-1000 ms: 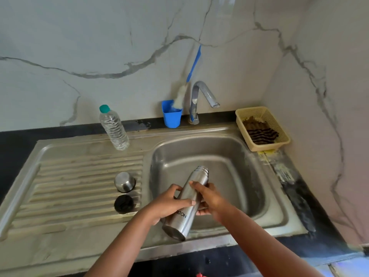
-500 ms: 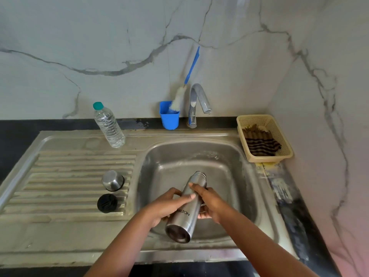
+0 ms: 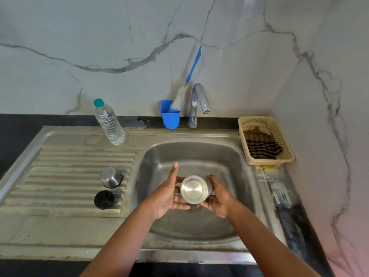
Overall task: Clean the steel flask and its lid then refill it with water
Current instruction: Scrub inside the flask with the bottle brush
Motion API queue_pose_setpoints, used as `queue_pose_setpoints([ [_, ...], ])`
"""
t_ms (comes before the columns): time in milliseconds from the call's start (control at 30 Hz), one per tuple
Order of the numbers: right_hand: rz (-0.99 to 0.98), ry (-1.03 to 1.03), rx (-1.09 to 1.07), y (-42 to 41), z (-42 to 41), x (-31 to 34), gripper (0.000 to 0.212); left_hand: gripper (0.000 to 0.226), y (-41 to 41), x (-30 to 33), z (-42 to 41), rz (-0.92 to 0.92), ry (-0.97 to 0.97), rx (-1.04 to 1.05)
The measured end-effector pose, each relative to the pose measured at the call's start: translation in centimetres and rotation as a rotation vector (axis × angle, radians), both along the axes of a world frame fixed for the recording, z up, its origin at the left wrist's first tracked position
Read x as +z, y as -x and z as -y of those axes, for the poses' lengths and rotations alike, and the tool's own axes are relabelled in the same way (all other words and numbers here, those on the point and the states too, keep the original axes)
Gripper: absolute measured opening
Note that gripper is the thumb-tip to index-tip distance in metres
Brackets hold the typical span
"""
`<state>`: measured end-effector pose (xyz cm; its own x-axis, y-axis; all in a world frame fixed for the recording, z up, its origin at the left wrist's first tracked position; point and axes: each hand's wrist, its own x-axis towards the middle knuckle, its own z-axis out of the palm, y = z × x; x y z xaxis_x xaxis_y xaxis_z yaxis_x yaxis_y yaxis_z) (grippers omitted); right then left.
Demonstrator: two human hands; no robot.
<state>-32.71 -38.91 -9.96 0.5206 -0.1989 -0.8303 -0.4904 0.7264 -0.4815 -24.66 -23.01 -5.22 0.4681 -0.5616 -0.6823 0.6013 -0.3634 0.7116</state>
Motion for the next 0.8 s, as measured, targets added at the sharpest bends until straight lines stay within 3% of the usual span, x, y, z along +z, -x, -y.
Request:
queue_pose_setpoints([
  [233, 0.052, -0.014, -0.072, -0.3, 0.1, 0.4, 0.051, 0.09, -0.3, -0.5, 0.1, -0.031, 0.086, 0.114],
  [567, 0.132, -0.035, -0.117, -0.8, -0.5, 0.3, 0.057, 0.064, -0.1, -0.8, -0.6, -0.068, 0.131, 0.229],
  [700, 0.043, -0.019, -0.076, -0.7, -1.1, 0.7, 0.053, 0.063, -0.1, -1.0, -1.0, -0.085, 0.087, 0.211],
  [800, 0.014, -0.061, -0.08, -0.3, -1.4, 1.0, 0.048, 0.05, 0.1, -1.4, -1.4, -0.091, 0.075, 0.203],
])
